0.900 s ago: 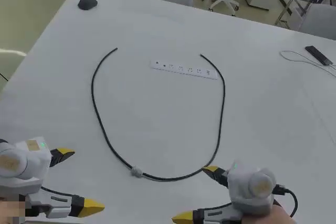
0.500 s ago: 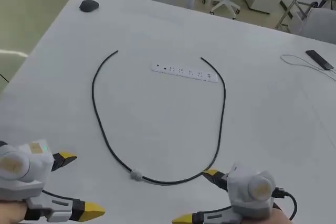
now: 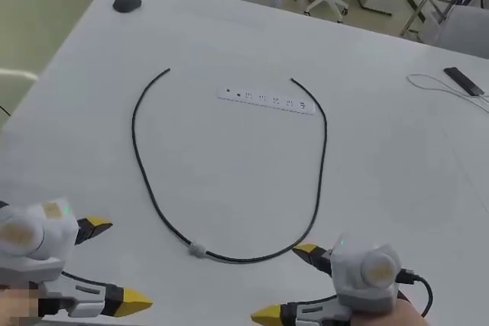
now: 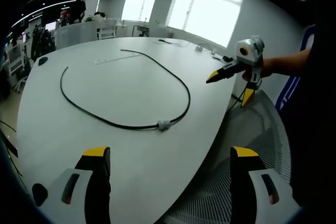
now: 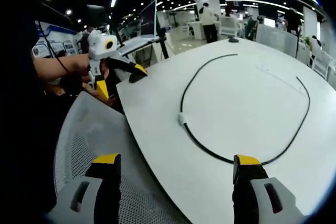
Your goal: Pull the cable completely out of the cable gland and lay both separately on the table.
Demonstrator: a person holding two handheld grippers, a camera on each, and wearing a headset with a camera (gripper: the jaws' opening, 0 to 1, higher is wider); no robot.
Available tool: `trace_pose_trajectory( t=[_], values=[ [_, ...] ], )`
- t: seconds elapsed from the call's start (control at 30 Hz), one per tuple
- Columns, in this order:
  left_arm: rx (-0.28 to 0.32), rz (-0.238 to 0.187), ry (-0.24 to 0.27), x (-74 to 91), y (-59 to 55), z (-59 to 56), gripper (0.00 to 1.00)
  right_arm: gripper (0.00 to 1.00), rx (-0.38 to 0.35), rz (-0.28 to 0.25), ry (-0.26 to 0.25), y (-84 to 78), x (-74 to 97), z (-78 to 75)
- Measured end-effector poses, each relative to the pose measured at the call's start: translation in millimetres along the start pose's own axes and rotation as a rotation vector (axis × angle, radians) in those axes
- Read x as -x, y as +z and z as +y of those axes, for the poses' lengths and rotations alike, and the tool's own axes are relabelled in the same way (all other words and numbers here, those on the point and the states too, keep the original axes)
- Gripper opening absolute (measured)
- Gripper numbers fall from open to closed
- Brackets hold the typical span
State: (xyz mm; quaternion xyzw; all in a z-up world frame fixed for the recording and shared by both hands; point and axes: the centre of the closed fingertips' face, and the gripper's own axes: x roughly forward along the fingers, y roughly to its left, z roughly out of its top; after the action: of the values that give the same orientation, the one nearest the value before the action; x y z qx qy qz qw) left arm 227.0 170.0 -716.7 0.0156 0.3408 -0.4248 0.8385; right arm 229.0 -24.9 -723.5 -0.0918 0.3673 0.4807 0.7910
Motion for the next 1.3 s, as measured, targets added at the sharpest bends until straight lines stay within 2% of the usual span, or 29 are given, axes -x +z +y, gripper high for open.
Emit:
trace_pose_trajectory(
  t=[0.5,0.63,0.83,1.3],
  values=[
    [0.002,-0.004,0.005,4.2,1.0,1.4,0.95,0.88,0.000,-0.007,-0.004,1.7,-1.1,2.5],
    [-0.002,0.012,0.003,3.0,-1.3,3.1,0.94,0.87,-0.004,-0.001,-0.003,0.3,-2.7,2.0],
    [-0.002,0.000,0.004,0.9,1.1,1.4,0.95,0.87,0.003,0.005,0.005,0.7,-3.0,5.5],
    [0.002,0.000,0.013,3.3,0.3,1.5,0.95,0.87,0.007,0.013,-0.001,-0.5,-2.3,0.6]
  ],
)
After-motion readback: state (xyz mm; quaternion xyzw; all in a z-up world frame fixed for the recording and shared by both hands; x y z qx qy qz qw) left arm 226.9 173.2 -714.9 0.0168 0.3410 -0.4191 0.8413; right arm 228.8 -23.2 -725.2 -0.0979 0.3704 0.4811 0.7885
